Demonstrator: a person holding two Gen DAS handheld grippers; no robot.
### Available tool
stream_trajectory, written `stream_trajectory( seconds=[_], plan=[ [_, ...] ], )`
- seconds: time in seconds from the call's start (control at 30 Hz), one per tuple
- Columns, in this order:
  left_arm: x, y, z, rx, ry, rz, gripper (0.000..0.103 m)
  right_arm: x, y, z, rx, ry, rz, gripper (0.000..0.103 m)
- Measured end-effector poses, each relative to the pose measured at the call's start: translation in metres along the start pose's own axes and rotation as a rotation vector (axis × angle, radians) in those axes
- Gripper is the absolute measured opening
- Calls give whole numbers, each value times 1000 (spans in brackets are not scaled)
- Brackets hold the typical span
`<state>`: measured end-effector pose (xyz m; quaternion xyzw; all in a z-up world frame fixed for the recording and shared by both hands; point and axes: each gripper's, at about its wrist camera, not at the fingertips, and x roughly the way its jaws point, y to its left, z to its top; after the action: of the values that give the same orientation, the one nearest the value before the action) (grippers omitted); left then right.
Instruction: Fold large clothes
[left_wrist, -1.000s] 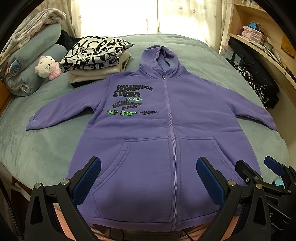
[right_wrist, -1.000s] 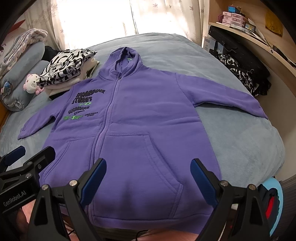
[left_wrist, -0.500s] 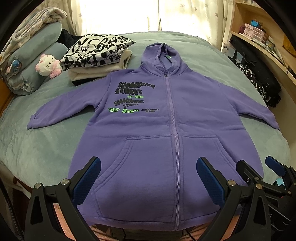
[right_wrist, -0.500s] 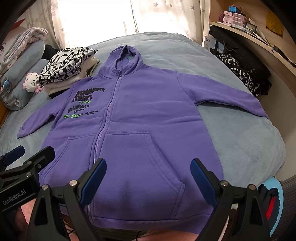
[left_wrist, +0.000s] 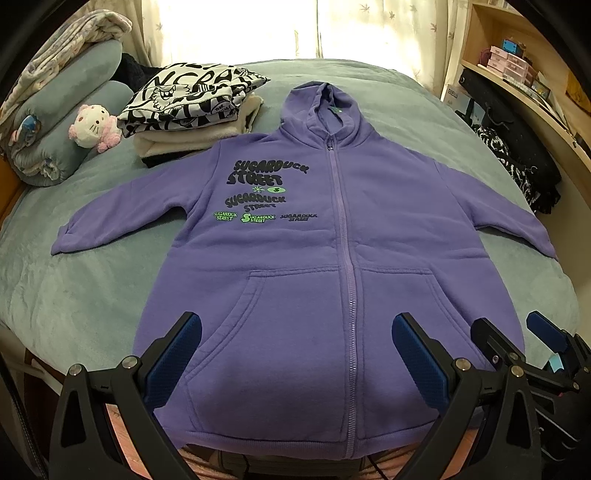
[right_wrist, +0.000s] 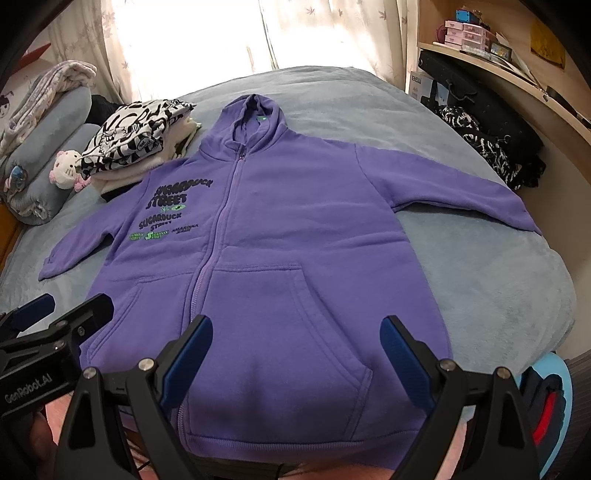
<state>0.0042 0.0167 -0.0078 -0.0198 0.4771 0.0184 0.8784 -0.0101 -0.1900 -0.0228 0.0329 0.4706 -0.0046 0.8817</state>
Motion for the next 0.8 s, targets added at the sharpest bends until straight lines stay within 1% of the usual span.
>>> stream_trajectory(
  seconds=[0.1, 0.23, 0.33, 0.43, 0.63, 0.7, 0.8],
  plan=[
    [1, -3, 3, 9, 5, 19, 102, -4, -1, 0, 3, -21, 40, 93],
    [0, -10, 8, 28, 5, 31, 102, -7, -1, 3, -9, -41, 30, 93],
    [-4, -14, 12, 36, -11, 27, 102, -9, -8, 8, 7, -49, 42, 93],
    [-9, -21, 19, 56, -33, 0, 102, -14, -17, 14, 24, -73, 50, 93],
    [-22, -46, 38, 135, -115, -54, 102, -28, -35, 35, 3, -164, -18, 93],
    [-26, -55, 47, 149, -137, -90, 102, -30, -43, 42, 6, -175, -26, 93],
    [-29, -72, 62, 186, -169, -123, 102, -30, -61, 55, 29, -187, -37, 93]
  ],
)
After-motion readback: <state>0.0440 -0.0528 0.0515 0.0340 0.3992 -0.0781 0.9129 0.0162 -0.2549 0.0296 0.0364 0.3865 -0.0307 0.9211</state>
